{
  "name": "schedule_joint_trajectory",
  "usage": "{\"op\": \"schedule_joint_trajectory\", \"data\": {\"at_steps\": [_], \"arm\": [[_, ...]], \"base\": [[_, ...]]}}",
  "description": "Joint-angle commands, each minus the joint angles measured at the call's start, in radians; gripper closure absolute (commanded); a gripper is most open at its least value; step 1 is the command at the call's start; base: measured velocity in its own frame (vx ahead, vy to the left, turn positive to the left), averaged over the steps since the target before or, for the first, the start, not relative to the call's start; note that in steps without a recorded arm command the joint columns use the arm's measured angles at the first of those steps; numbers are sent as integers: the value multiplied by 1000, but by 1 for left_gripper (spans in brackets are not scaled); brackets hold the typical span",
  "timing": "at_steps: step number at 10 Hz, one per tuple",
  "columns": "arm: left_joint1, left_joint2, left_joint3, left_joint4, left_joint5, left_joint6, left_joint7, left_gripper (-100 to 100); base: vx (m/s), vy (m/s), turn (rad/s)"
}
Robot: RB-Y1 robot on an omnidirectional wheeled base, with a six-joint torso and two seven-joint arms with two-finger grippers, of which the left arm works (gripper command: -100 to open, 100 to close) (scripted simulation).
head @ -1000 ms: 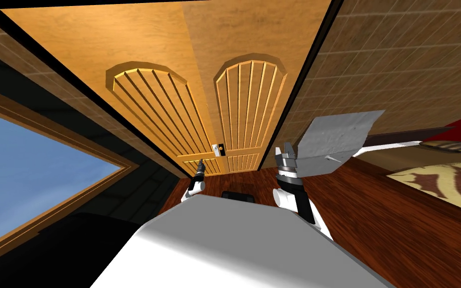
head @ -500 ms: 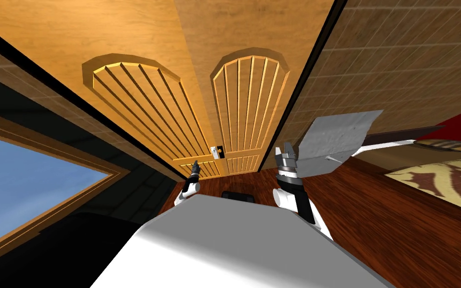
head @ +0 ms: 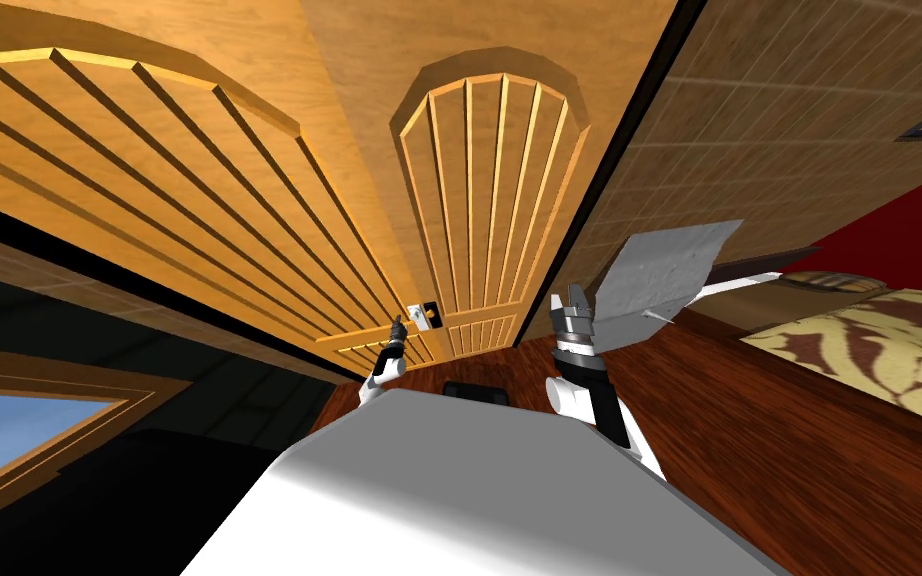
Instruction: Pull the door open
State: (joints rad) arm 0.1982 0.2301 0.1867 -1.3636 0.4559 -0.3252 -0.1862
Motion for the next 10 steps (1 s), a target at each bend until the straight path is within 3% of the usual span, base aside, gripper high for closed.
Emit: {"op": "schedule_joint_trajectory", "data": {"at_steps": [1,2,3,8,9,10], "arm": [[-11,-8,-21,-22,-2,9,2,-100],[2,-5,-9,-27,0,12,0,-100],[2,-5,-9,-27,0,12,0,100],[2,-5,-9,-27,0,12,0,100],[22,5,12,-20,4,10,0,-100],[27,7,16,-19,4,9,0,-100]], "base": [[164,-73,-152],[88,-37,-36],[-14,5,37],[-17,9,1],[-114,33,152],[-200,64,128]]}}
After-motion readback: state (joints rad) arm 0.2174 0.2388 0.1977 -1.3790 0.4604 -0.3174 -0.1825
